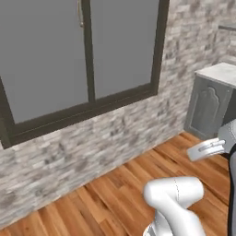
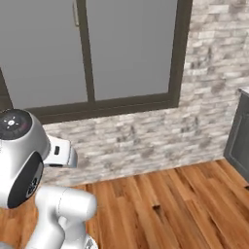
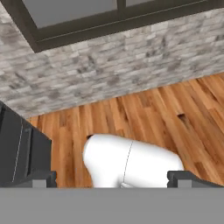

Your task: Four empty soda cans are scattered around the kitchen. Gather all the cans and cluster them next to the stove for recycling.

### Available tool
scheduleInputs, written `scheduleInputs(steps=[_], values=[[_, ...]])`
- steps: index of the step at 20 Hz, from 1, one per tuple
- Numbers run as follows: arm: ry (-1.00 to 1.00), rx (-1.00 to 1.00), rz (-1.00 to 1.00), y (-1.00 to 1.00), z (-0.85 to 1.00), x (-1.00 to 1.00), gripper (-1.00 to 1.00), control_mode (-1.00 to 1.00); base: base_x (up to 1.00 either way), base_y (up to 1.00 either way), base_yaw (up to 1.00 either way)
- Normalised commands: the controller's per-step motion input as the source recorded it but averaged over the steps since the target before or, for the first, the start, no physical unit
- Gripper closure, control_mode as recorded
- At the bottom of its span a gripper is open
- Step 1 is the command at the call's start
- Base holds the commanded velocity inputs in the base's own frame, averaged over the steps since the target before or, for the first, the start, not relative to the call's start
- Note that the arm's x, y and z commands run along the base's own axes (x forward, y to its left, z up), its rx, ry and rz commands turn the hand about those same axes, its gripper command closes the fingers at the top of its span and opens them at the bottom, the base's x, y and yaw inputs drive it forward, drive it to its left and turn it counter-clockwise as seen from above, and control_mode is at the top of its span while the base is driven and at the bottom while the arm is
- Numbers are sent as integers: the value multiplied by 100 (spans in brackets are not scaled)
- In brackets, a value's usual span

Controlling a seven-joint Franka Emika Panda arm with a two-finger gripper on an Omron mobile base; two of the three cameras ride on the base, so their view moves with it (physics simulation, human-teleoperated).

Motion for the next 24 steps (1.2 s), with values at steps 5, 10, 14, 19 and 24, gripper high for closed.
scheduleInputs(steps=[5, 10, 14, 19, 24], values=[[0, 0, 0, 0, 0, 0, -100, 100, 52, -31, -52], [0, 0, 0, 0, 0, 0, -100, 100, 67, -14, -51], [0, 0, 0, 0, 0, 0, -100, 100, 95, 0, -52], [0, 0, 0, 0, 0, 0, -100, 100, 100, 4, -48], [0, 0, 0, 0, 0, 0, -100, 100, 100, 5, -49]])
